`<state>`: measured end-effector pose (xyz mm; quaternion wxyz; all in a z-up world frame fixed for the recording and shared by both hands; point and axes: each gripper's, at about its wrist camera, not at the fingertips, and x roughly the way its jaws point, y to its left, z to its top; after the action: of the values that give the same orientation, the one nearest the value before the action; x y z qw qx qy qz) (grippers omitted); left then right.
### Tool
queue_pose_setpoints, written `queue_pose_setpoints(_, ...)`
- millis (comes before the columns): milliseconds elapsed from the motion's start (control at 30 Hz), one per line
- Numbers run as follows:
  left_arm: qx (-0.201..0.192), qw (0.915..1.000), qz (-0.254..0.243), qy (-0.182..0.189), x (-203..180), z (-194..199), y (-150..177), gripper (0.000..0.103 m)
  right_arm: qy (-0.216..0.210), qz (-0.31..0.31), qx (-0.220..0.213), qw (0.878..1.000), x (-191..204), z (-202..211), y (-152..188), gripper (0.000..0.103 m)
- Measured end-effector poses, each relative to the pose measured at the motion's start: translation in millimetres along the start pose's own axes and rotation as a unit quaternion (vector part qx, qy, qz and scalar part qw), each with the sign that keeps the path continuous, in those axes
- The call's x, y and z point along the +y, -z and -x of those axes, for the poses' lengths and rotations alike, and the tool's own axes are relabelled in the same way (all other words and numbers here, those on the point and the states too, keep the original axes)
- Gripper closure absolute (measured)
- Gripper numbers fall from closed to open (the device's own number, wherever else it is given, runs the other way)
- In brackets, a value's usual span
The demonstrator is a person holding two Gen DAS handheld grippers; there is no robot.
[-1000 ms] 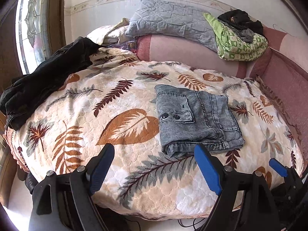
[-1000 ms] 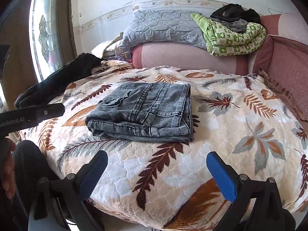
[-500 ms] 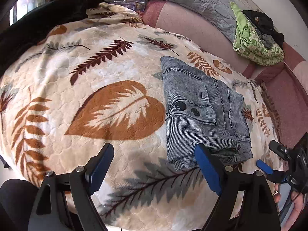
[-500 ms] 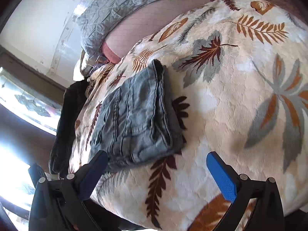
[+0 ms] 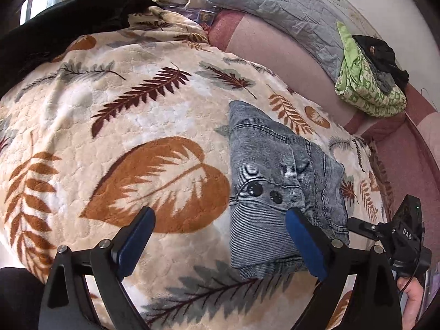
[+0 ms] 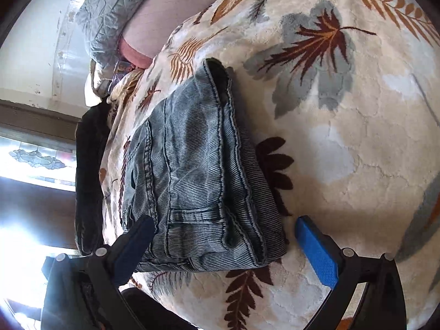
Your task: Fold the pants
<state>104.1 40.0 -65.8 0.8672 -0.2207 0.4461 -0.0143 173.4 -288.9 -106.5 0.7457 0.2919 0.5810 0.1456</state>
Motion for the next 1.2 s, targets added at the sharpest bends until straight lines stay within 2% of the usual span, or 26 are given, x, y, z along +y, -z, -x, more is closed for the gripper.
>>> queue_pose_setpoints(67,0.044,0.9989,-0.017,-0.003,-11.5,-22.9,0.6,0.007,0.019,-0.004,0.002,1.0,1.9,-3.6,-1.3,0.008)
queue_pose_setpoints(133,0.059,0.9977,-0.034,-0.007,-19.4,-34.2,4.9,0.014,0.036,0.004,0.006,0.999,5.5,-3.1,-1.6,0.039)
queue_pose_setpoints(167,0.06,0.9968,-0.054,-0.001,-25.2,-34.3,6.5,0.034,0.039,0.008,0.013,0.999,6.1,-2.4,0.4,0.066)
queue_pose_setpoints(200,0.062,0.9952,-0.075,0.008,-32.1,-31.9,7.3,0.051,0.038,0.015,0.015,0.999,8.2,-0.9,3.5,0.072)
queue_pose_setpoints(267,0.055,0.9922,-0.111,-0.011,-43.8,-22.9,6.6,0.054,0.041,0.038,0.007,0.998,17.3,6.2,13.9,0.078)
queue_pose_setpoints(400,0.05,0.9904,-0.129,-0.009,-39.3,-4.7,-0.2,0.056,0.024,0.054,-0.012,0.998,28.2,22.0,34.0,0.079)
queue_pose_setpoints(467,0.076,0.9874,-0.138,-0.014,-38.0,-14.6,7.3,0.055,0.041,0.059,-0.015,0.997,22.8,16.7,35.1,0.079)
queue_pose_setpoints(533,0.068,0.9869,-0.144,-0.027,-37.3,-17.0,15.2,0.051,0.053,0.045,-0.003,0.998,11.4,3.9,33.2,0.071)
queue_pose_setpoints(633,0.067,0.9918,-0.107,-0.02,-32.8,-3.8,9.2,0.04,0.053,0.054,-0.014,0.997,14.0,14.8,32.6,0.056)
queue_pose_setpoints(667,0.053,0.993,-0.103,-0.023,-33.4,3.7,6.2,0.04,0.063,0.064,-0.028,0.996,18.5,23.5,32.6,0.045)
queue_pose_setpoints(700,0.031,0.9932,-0.109,-0.028,-35.7,14.1,4.1,0.04,0.069,0.073,-0.05,0.994,23.5,35.1,33.0,0.041)
queue_pose_setpoints(733,0.007,0.9923,-0.12,-0.029,-39.2,25.2,3.4,0.039,0.066,0.078,-0.073,0.992,28.5,47.6,33.5,0.041)
queue_pose_setpoints(800,-0.036,0.9895,-0.138,-0.027,-46.1,41.7,5.3,0.028,0.039,0.083,-0.105,0.99,38.5,66.3,35.7,0.038)
queue_pose_setpoints(867,-0.057,0.9851,-0.156,-0.046,-51.0,41.9,10.9,0.027,0.023,0.087,-0.108,0.99,46.7,67.5,40.3,0.037)
queue_pose_setpoints(933,-0.034,0.9822,-0.169,-0.076,-50.8,23.4,16.3,0.027,0.053,0.109,-0.101,0.988,51.2,53.9,48.7,0.037)
queue_pose_setpoints(1000,0.006,0.9794,-0.175,-0.102,-47.0,-1.4,24.1,0.026,0.129,0.14,-0.077,0.979,51.1,25.9,56.7,0.037)
queue_pose_setpoints(1033,0.009,0.979,-0.177,-0.1,-44.9,-5.6,27.4,0.026,0.163,0.155,-0.056,0.973,47.8,9.6,61.8,0.037)
queue_pose_setpoints(1067,0.001,0.979,-0.178,-0.098,-45.1,-1.8,28.2,0.026,0.172,0.161,-0.05,0.971,45.0,2.9,64.3,0.037)
queue_pose_setpoints(1133,-0.026,0.9789,-0.18,-0.094,-48.6,17.7,26.1,0.027,0.169,0.166,-0.078,0.968,49.6,17.4,68.2,0.037)
queue_pose_setpoints(1200,-0.056,0.9773,-0.182,-0.094,-54.4,38.6,23.6,0.027,0.173,0.18,-0.121,0.961,60.7,41.3,73.5,0.037)
